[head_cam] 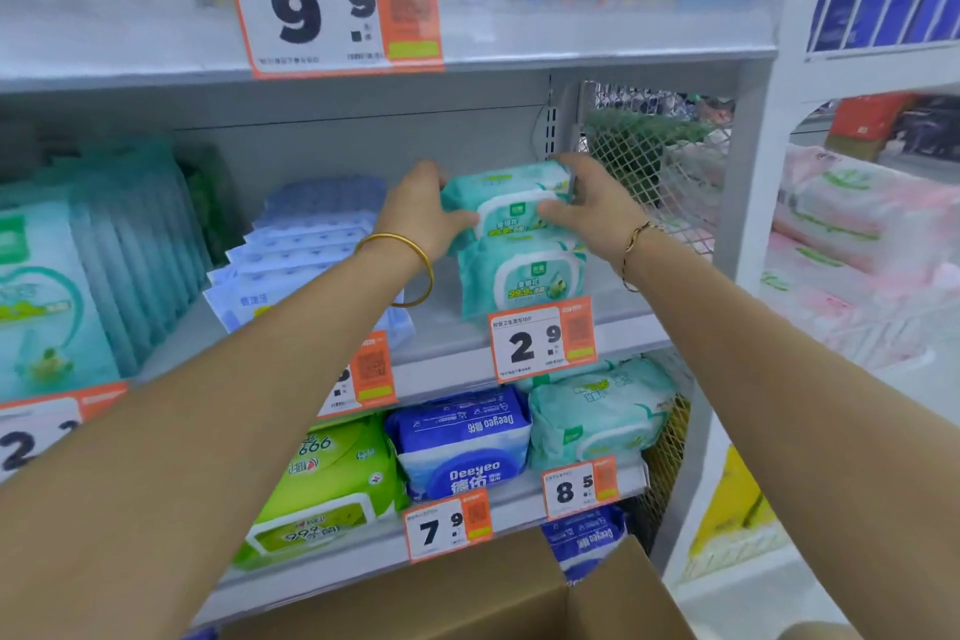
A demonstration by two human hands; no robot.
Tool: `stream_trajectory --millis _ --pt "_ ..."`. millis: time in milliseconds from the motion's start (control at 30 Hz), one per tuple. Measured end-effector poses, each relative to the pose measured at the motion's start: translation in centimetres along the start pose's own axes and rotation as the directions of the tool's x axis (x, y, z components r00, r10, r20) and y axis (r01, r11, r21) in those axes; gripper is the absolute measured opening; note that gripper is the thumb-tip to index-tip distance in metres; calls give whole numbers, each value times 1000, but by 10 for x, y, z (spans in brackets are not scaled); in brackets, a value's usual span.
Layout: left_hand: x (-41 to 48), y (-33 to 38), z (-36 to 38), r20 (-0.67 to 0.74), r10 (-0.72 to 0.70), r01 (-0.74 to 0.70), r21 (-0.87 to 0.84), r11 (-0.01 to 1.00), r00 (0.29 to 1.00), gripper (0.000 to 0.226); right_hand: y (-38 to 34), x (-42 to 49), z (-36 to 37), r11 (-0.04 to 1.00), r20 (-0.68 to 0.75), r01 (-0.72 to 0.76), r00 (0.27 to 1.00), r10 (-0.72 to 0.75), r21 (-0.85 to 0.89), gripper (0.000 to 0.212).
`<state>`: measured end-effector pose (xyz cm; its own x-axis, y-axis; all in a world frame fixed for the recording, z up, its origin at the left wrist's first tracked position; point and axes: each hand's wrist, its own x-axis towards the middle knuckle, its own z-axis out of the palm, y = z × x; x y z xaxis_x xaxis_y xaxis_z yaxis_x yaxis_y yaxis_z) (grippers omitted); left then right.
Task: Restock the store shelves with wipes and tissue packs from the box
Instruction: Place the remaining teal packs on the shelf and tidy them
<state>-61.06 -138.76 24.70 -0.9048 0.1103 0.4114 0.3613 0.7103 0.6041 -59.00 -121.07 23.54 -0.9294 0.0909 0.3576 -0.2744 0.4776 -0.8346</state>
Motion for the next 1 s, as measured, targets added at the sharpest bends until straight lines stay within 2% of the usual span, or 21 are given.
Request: stream_trajectory --millis 100,233,500,600,667,733,800,833,900,967,1000 --pt "0 -2 3 99 -24 9 146 989 995 28 8 1 2 994 52 -112 992 112 -8 53" --pt "6 -4 8 248 -50 -29 305 952 968 31 17 3 5 979 51 -194 979 197 -64 45" --pt "11 -6 5 325 -61 -87 422 902 944 31 13 -1 8 963 -6 -188 982 191 -192 45" --pt "-5 -2 -2 188 10 -106 507 855 982 30 7 -16 6 971 -97 -142 987 125 -194 43" --pt "-33 2 -7 8 173 -155 481 863 985 31 3 -36 4 979 -235 -42 972 -5 -198 40" --pt "-77 2 -7 -152 339 -273 340 900 928 32 0 -72 10 987 -367 84 921 -130 -137 35" --pt "-124 -7 0 -198 397 -369 167 914 896 30 3 -122 28 978 -409 197 888 -210 -76 29" --pt "-147 -17 8 -158 405 -388 126 913 901 29 9 -149 41 975 -381 211 898 -220 -65 27" --pt "-191 -47 32 -5 375 -372 114 921 927 27 36 -197 75 986 -231 145 960 -161 -83 27" --pt "-230 -86 56 164 266 -284 99 954 950 27 80 -234 108 986 -7 -12 1000 11 -167 28" --pt "-246 -107 67 244 208 -237 96 967 947 28 105 -246 123 964 107 -110 985 139 -244 28"
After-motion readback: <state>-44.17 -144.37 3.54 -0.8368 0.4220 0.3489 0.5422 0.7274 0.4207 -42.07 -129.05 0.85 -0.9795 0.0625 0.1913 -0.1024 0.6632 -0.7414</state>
